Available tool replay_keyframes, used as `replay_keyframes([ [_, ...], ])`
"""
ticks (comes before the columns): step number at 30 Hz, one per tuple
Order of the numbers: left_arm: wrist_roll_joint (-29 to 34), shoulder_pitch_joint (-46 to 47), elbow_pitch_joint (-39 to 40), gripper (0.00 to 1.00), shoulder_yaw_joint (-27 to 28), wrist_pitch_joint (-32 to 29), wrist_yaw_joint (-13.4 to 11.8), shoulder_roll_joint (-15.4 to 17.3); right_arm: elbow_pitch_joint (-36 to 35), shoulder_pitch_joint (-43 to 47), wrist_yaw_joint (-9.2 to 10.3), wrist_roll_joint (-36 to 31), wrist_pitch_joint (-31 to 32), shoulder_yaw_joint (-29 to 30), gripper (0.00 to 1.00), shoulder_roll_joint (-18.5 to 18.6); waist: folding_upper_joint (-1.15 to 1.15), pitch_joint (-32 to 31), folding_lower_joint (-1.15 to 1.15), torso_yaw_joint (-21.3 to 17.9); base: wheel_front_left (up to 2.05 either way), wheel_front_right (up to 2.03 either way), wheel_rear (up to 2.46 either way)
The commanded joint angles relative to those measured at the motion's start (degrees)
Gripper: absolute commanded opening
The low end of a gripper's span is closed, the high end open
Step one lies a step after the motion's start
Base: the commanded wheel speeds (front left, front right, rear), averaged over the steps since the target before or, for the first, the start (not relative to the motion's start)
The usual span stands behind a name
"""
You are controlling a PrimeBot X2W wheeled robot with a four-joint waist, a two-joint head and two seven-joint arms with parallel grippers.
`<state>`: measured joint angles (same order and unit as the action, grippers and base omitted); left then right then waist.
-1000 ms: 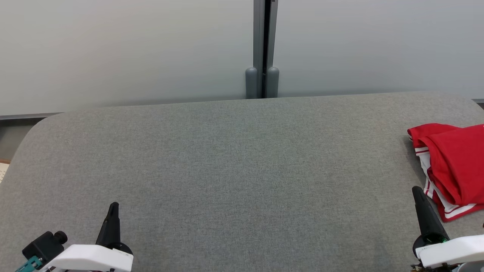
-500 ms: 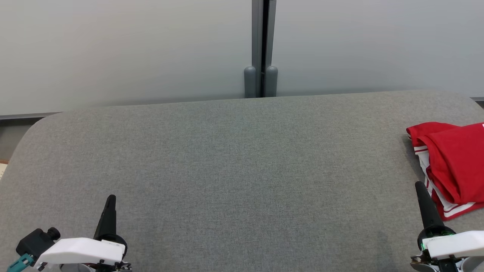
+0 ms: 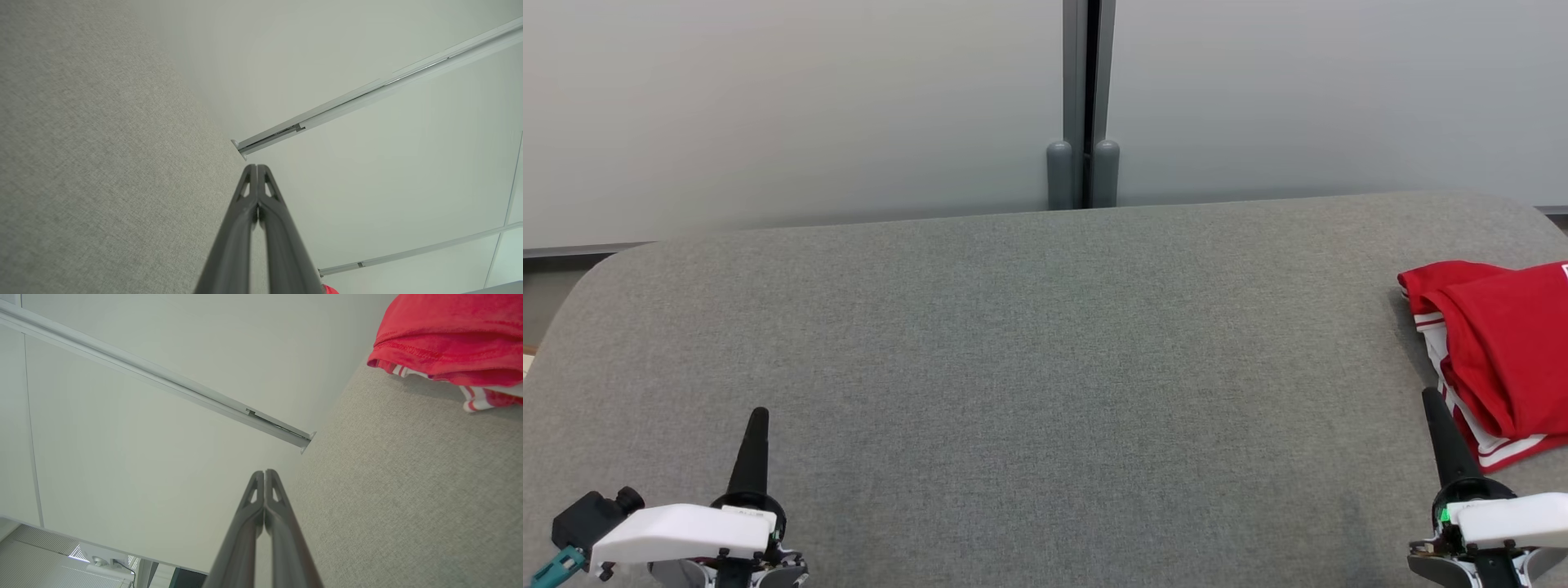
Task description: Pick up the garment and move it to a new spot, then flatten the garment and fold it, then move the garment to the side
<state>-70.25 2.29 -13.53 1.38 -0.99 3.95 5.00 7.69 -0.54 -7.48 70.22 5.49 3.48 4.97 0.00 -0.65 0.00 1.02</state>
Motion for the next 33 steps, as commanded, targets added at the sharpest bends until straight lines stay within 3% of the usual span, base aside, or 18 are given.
replay_keyframes([
  [1, -1.4, 1.5, 0.4, 0.0, 0.7, -0.3, 0.4, 0.2, 0.0, -1.4, -0.02, 1.7, 0.1, 0.4, 0.0, 0.1, 0.0, 0.0, 0.0, 0.0, 0.0, 0.0, 0.0],
  [33, -14.9, 3.5, -0.2, 0.0, 3.8, -3.8, 2.7, -1.3, 4.2, -4.4, -0.02, 15.4, 0.5, 1.8, 0.0, -1.0, 0.0, 0.5, 0.0, -0.6, 0.0, 0.0, 0.0],
])
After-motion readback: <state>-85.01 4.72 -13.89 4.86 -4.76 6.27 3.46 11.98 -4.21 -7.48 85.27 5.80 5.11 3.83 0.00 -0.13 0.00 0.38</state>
